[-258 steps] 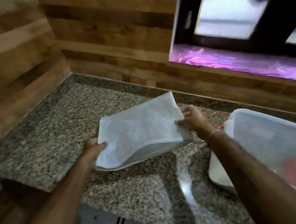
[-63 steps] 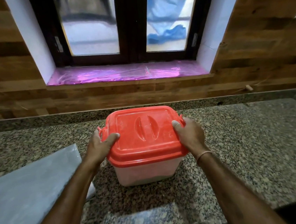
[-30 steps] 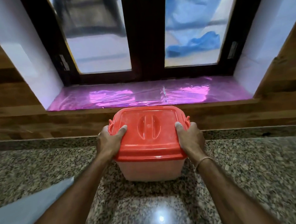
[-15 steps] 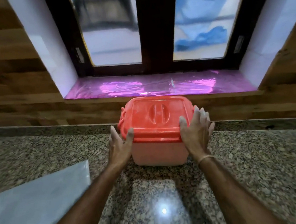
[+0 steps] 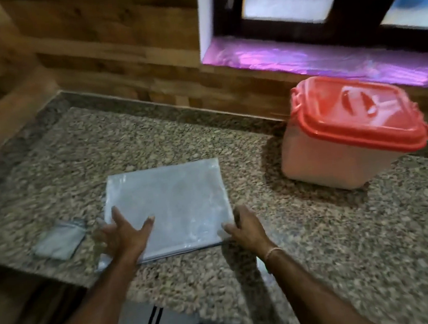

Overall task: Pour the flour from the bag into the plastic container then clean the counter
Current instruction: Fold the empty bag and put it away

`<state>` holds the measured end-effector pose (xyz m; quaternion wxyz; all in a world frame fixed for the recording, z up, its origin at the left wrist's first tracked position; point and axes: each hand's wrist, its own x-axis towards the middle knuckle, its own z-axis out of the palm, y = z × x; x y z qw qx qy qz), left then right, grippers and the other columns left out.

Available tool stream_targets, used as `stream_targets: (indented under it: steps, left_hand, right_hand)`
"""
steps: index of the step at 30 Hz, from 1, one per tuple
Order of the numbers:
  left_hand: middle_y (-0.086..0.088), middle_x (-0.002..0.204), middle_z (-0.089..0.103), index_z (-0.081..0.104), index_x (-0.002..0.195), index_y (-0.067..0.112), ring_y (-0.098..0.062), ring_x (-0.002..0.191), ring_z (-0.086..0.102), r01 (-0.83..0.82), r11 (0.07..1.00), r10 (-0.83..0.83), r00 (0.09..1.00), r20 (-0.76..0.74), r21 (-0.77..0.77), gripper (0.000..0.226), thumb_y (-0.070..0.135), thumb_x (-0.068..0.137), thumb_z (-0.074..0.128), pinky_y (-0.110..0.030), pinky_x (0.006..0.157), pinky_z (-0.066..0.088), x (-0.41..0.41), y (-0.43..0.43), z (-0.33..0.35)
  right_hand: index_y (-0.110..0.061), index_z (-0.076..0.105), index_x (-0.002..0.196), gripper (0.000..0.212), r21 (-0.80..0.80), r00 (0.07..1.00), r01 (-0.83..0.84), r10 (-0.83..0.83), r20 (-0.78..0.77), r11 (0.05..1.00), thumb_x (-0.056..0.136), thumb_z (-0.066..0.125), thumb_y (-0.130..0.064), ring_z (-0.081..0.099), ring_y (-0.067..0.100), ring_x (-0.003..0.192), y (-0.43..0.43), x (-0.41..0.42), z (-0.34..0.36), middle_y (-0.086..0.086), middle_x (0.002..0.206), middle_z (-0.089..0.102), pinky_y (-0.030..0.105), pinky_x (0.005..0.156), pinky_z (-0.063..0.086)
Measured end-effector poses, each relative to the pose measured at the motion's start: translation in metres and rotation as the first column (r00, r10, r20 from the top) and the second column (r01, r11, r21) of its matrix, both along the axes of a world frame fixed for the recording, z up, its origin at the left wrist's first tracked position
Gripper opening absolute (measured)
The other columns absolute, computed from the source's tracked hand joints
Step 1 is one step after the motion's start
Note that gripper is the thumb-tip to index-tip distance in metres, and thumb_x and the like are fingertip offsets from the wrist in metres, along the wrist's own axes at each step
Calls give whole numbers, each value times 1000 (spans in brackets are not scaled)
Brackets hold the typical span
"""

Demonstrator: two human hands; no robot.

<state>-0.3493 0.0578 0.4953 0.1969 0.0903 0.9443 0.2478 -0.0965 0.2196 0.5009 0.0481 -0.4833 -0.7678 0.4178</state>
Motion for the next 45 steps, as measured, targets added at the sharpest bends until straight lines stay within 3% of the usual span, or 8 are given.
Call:
stream_targets:
  steps: [5, 11, 15, 19, 26, 34, 40, 45]
  left_hand:
    - [-24, 160, 36, 15, 162, 5, -43, 144, 40, -26, 989, 15, 996, 82, 145, 113, 45, 82, 84, -52, 119, 35, -16, -31, -7]
    - [-13, 131, 64, 48, 134, 13, -36, 114, 65, 53, 969, -112, 965, 238, 243, 67, 29, 81, 85, -49, 98, 55, 13, -36, -24]
    - [-4, 131, 63, 47, 139, 14, -27, 118, 64, 129, 925, -266, 893, 364, 357, 85, 38, 72, 92, -43, 103, 53, 54, -24, -22]
    - [-21, 158, 32, 15, 161, 19, -42, 143, 36, 264, 956, -268, 963, 11, 131, 123, 48, 69, 92, -56, 116, 36, 53, -15, 0]
    - [-14, 151, 52, 44, 150, 17, -35, 134, 50, 608, 793, -608, 794, 4, -44, 73, 53, 91, 70, -46, 104, 46, 18, 23, 8]
    - [3, 103, 68, 76, 100, 5, -29, 91, 68, 480, 874, -485, 870, 86, 74, 39, 42, 100, 63, -30, 71, 44, 52, 53, 12]
    - [-6, 85, 73, 77, 85, 3, -23, 82, 68, 420, 895, -445, 861, 245, 150, 28, 30, 93, 76, -32, 76, 53, 44, 59, -4]
    - [-6, 69, 69, 69, 91, 5, -12, 47, 63, 66, 896, -286, 842, 457, 439, 10, 0, 98, 64, -19, 39, 47, 51, 69, 31]
  right_hand:
    - [-7, 71, 116, 62, -297, 936, 294, -337, -105, 909, 65, 89, -36, 74, 29, 101, -13, -22, -14, 7, 106, 77, 43, 91, 60]
    - [-6, 69, 124, 33, -845, 411, 311, -863, -294, 436, 100, 68, -30, 70, 36, 109, -10, 15, -6, 16, 118, 74, 50, 92, 59]
    - [-9, 65, 119, 20, -777, 522, 468, -841, -141, 421, 100, 69, -15, 68, 33, 100, -38, -11, -14, 13, 108, 71, 57, 100, 56]
    - [4, 69, 118, 25, -534, 611, 605, -775, -165, 591, 95, 61, 7, 70, 41, 110, -45, -8, -22, 23, 120, 73, 56, 100, 57]
    - [-4, 72, 118, 24, -355, 786, 532, -604, -132, 769, 98, 61, -3, 71, 37, 111, -17, 58, -27, 15, 120, 75, 55, 102, 57]
    - [-12, 79, 99, 17, -176, 782, 619, -621, 51, 765, 89, 77, -25, 74, 27, 91, -20, 97, -25, 4, 98, 79, 42, 87, 62]
    - [-13, 56, 79, 26, -401, 679, 671, -734, -7, 625, 105, 59, -11, 51, 9, 39, -16, 104, -11, 6, 65, 52, 18, 35, 37]
    - [-7, 58, 102, 13, -540, 589, 547, -753, -294, 639, 110, 53, -16, 75, 18, 60, 9, 97, 42, 17, 98, 67, 24, 48, 61]
